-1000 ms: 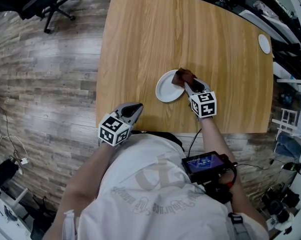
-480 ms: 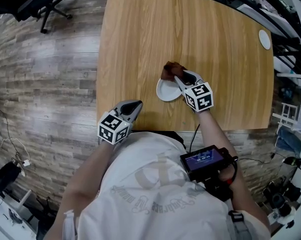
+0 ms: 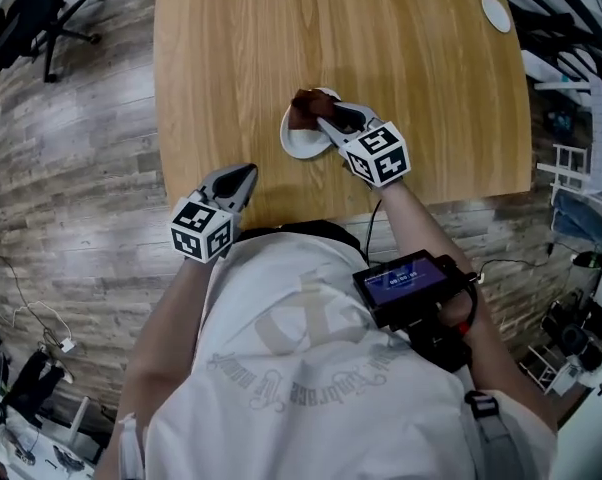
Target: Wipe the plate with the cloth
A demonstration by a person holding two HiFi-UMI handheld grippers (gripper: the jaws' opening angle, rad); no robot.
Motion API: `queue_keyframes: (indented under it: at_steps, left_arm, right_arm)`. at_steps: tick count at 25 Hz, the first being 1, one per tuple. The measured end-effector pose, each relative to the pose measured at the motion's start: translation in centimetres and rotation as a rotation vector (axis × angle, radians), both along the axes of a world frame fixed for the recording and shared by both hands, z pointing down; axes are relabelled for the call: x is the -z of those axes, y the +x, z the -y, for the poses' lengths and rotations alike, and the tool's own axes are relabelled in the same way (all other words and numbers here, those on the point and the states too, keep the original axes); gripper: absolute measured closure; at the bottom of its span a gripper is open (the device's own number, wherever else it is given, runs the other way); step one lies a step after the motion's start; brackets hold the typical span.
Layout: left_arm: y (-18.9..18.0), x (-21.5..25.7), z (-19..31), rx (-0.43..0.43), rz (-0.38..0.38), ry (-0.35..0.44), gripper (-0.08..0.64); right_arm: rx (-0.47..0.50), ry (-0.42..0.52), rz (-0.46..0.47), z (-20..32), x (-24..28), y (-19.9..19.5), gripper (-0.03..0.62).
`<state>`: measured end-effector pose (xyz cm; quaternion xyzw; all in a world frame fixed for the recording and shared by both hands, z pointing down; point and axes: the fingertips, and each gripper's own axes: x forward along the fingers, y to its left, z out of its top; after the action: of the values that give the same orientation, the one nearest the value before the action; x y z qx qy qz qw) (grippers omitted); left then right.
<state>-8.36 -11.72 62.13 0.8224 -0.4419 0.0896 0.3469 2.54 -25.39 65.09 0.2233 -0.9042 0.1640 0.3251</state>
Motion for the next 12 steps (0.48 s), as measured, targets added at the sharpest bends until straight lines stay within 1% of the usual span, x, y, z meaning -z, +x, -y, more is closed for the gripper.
queue_keyframes:
  at_steps: [7,12]
  left_arm:
    - [1.7,0.3,-0.8,0.003,0.01,0.021,0.548]
    - [1.9,1.4,-1.1,0.022,0.006,0.039,0.548]
  right_arm:
    - [-0.083,0.019,0.08,-1.1,2.1,3.2,0.465]
    - [-0.089,0.045,0.135,-2.8,4.0,4.2,0.465]
